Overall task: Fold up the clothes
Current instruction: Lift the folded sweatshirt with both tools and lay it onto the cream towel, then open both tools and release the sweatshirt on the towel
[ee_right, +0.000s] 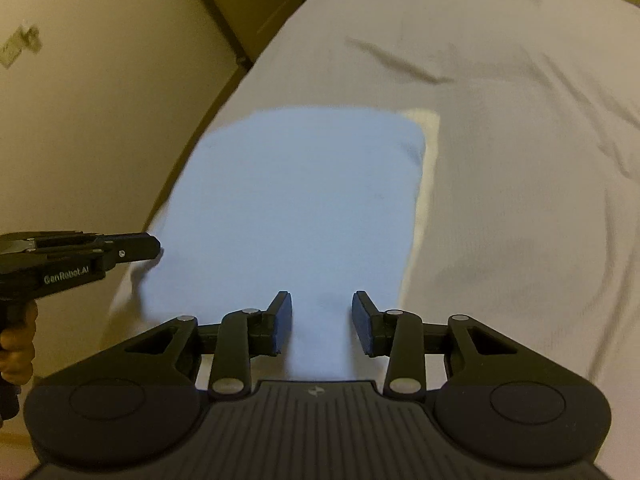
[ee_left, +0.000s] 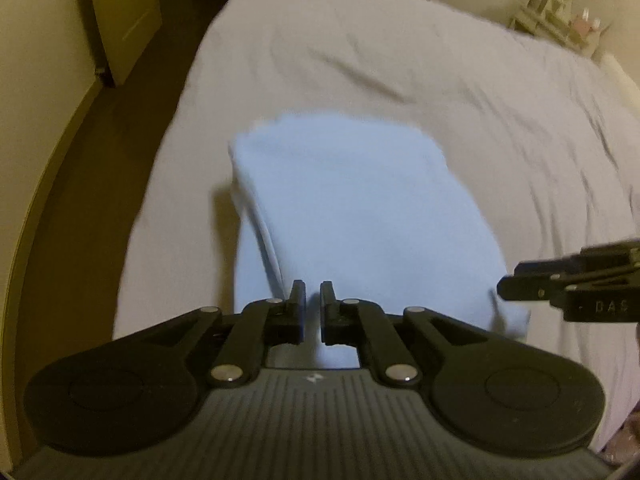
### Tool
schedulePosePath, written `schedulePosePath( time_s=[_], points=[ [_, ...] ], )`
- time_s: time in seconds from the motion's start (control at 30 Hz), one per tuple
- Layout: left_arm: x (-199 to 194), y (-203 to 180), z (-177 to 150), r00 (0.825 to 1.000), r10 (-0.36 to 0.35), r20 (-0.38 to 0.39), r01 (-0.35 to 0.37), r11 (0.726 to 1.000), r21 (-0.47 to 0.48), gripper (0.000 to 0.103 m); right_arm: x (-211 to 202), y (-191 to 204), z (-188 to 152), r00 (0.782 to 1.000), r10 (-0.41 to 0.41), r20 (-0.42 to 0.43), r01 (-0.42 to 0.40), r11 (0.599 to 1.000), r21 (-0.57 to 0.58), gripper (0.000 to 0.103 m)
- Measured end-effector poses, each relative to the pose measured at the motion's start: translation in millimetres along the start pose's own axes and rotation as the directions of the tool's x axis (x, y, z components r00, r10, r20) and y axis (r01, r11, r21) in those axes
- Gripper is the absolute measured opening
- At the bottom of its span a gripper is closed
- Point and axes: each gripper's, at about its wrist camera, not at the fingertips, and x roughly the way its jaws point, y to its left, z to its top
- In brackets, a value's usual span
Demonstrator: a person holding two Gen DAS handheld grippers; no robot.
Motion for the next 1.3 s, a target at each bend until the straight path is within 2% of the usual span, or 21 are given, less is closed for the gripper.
schedulePosePath(
  time_s=[0.1,0.3,0.53,0.67,0.73,0.77,0.87,0.9,1.03,1.1,1.3],
  points=[
    [17.9,5.0,-11.7,1.000,0.013,-0.026,-0.014,0.999,-0.043,0.007,11.2,8.0,-14.4,0.999,-0.022,-0.046,0.020,0.998,-0.053,0.034],
    [33.9,1.1,-17.4,0.999,0.045,-0.030,-0.046,0.999,-0.027,0.011,31.3,20.3,-21.8,0.996,-0.067,-0.050,0.060,0.990,-0.127,0.037],
    [29.3,-6.6,-8.9,0.992,0.104,-0.066,-0.108,0.993,-0.056,0.011,38.4,27.2,-16.6,0.992,-0.090,-0.084,0.076,0.985,-0.157,0.040],
    [-5.3,-24.1,8.2,0.980,0.175,-0.099,-0.183,0.980,-0.082,0.011,9.4,21.3,-2.8,0.997,-0.038,-0.061,0.033,0.996,-0.081,0.040],
    [-25.9,-35.2,15.3,0.969,0.222,-0.109,-0.231,0.969,-0.086,0.012,-10.0,18.1,1.3,0.999,-0.012,-0.035,0.011,0.999,-0.050,0.056],
    [-36.9,-40.7,17.3,0.967,0.234,-0.104,-0.244,0.966,-0.088,0.015,-19.5,16.9,2.4,1.000,-0.005,-0.022,0.004,0.999,-0.040,0.060],
    [-68.7,-58.1,16.3,0.962,0.260,-0.085,-0.268,0.958,-0.103,0.025,-47.9,16.0,5.4,1.000,0.009,0.018,-0.009,0.999,-0.036,0.080],
    [-78.3,-63.2,15.0,0.959,0.273,-0.077,-0.280,0.954,-0.107,0.027,-52.6,17.6,7.2,0.999,0.011,0.030,-0.009,0.999,-0.039,0.090],
    [-117.6,-82.8,16.2,0.951,0.307,-0.039,-0.309,0.940,-0.145,0.033,-75.4,15.1,13.0,0.998,0.008,0.061,-0.004,0.998,-0.057,0.090],
    [-135.0,-94.4,14.7,0.946,0.324,-0.018,-0.323,0.931,-0.171,0.040,-89.8,14.7,13.5,0.998,0.014,0.067,-0.010,0.998,-0.064,0.090],
    [-175.1,-130.6,3.2,0.915,0.403,0.032,-0.383,0.889,-0.251,0.054,-128.4,3.9,14.9,0.989,0.089,0.116,-0.071,0.986,-0.152,0.090]
  ],
)
